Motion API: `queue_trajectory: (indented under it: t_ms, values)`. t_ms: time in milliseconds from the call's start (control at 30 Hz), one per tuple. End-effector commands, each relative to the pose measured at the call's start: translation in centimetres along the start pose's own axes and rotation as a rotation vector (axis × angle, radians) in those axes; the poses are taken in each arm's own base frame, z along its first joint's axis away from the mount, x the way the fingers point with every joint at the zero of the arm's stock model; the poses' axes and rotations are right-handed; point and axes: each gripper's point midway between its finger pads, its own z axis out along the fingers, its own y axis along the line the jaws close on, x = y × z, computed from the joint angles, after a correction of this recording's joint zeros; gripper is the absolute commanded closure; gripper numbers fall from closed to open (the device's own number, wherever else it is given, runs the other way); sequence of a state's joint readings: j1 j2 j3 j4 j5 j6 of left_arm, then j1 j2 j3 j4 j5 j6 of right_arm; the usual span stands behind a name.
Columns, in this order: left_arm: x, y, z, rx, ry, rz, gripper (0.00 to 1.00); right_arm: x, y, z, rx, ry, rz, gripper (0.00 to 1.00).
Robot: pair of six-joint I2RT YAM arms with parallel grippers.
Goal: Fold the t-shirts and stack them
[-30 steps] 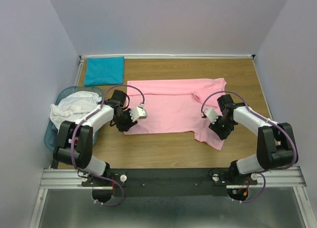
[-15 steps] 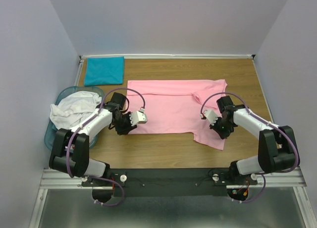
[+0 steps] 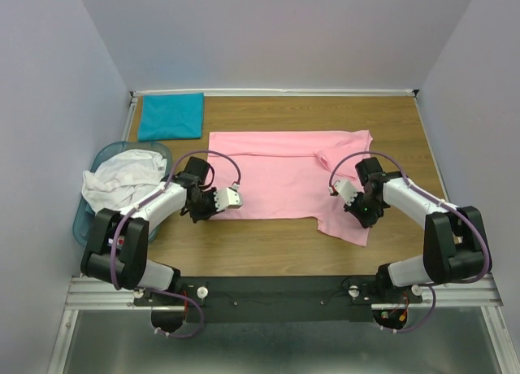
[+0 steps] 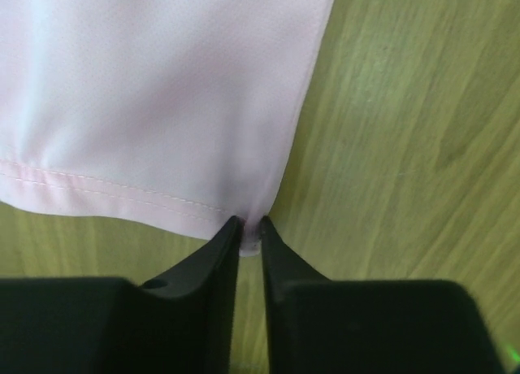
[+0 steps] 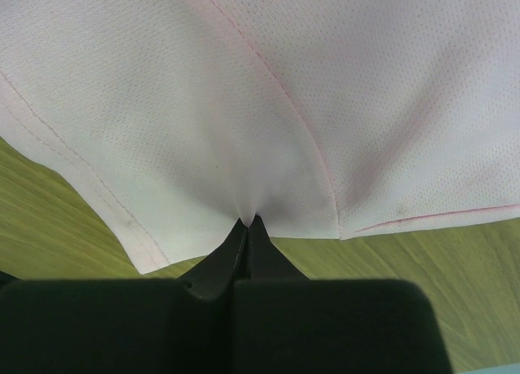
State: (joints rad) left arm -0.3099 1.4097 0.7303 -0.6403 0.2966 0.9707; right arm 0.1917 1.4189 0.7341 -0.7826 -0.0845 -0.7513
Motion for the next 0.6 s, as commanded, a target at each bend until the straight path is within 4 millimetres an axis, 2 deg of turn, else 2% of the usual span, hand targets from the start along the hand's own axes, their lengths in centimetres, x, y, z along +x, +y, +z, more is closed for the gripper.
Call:
queue_trajectory:
  t_ms: [0, 133, 400, 567]
  values:
    - [1.6, -0.7, 1.3, 0.017, 0.061, 0.010, 0.84, -0.2, 0.5, -0.6, -0.016, -0.012, 0.003, 0.99]
    - [1.4, -0.6, 0.2, -0.002, 0.056, 0.037, 1.00, 0.2, 0.9, -1.9, -0.007, -0.015, 0.005, 0.99]
    - [-0.4, -1.3, -3.0, 0.002, -0.002, 0.074, 1.00, 0.6, 1.9, -5.3, 0.034, -0.068, 0.026, 0.99]
    - [-1.2, -0.4, -4.0, -0.014, -0.015, 0.080, 1.00, -0.5, 0.5, -6.3, 0.067, -0.081, 0.017, 0.99]
